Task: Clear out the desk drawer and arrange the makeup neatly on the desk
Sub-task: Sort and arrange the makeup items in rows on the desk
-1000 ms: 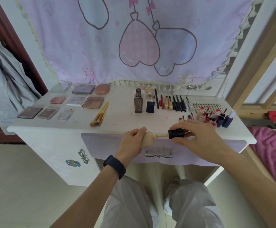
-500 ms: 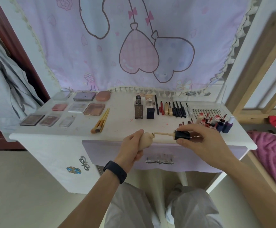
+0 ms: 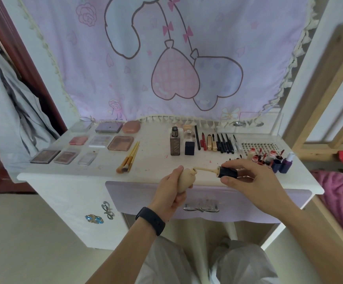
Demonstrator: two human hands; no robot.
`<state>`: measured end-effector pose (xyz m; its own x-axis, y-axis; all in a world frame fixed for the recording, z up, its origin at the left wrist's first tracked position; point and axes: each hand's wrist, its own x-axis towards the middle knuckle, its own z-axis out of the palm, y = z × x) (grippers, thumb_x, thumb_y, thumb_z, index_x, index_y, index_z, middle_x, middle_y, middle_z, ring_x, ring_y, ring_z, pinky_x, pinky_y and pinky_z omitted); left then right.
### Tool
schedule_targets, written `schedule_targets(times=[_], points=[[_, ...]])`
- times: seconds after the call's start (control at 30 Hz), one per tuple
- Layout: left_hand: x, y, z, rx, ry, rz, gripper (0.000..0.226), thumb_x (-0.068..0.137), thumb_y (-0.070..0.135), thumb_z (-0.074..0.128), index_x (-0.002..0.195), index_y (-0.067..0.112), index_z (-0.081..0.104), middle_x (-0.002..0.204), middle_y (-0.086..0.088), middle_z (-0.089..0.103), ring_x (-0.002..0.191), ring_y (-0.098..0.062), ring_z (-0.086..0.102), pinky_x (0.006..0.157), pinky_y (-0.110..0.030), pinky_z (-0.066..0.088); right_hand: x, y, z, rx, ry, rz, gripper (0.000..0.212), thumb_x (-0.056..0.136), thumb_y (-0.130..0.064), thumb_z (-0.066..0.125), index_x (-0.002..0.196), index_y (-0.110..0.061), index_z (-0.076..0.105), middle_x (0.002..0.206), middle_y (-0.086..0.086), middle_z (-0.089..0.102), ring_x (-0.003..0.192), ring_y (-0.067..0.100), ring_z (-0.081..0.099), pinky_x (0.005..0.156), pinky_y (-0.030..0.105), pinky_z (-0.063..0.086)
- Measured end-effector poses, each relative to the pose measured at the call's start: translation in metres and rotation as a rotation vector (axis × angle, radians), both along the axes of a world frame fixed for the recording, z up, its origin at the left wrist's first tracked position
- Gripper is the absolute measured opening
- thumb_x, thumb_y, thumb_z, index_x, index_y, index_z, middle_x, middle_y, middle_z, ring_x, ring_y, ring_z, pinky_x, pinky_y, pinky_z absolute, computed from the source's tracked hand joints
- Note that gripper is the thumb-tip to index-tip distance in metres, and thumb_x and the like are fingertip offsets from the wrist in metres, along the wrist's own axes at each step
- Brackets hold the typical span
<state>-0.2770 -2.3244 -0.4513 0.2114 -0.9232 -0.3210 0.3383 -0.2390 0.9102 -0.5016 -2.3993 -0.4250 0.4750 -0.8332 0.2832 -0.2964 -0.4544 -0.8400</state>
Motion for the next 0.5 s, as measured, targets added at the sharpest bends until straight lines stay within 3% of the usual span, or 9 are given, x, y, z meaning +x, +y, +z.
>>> schedule_targets(times=[0.13, 0.33, 0.5], points=[[0.0003, -0.0003, -0.0002, 0.0, -0.001, 0.001, 0.042, 0.102, 0.048, 0.045, 0.103, 0.008, 0.059, 0.067, -0.001, 0.061, 0.042, -0.009, 0.033, 0.035, -0.018, 0.027, 0.0, 0.0011, 0.0023, -0.006, 0.03, 0.009, 0.031, 0.081, -0.026, 0.083, 0.105, -0.042, 0.072, 0.103, -0.022, 0.073, 0.098, 0.003, 0.068, 0.088, 0.022, 0.052], [0.0038, -0.0008, -0.0001, 0.014, 0.014, 0.009, 0.042, 0.102, 0.048, 0.045, 0.103, 0.008, 0.058, 0.065, 0.0, 0.06, 0.043, -0.009, 0.033, 0.037, -0.019, 0.025, -0.0039, 0.0011, 0.0088, -0.058, 0.062, -0.02, 0.032, 0.08, -0.022, 0.084, 0.103, -0.041, 0.072, 0.1, -0.031, 0.069, 0.095, -0.005, 0.065, 0.082, 0.003, 0.046], [0.008, -0.0035, 0.0001, 0.025, 0.048, 0.021, 0.043, 0.101, 0.048, 0.046, 0.1, 0.007, 0.056, 0.061, 0.001, 0.058, 0.041, -0.008, 0.033, 0.034, -0.017, 0.025, -0.0056, -0.0017, 0.0095, -0.023, -0.009, -0.056, 0.029, 0.079, -0.026, 0.084, 0.1, -0.043, 0.073, 0.101, -0.027, 0.071, 0.094, -0.004, 0.066, 0.08, 0.004, 0.045]])
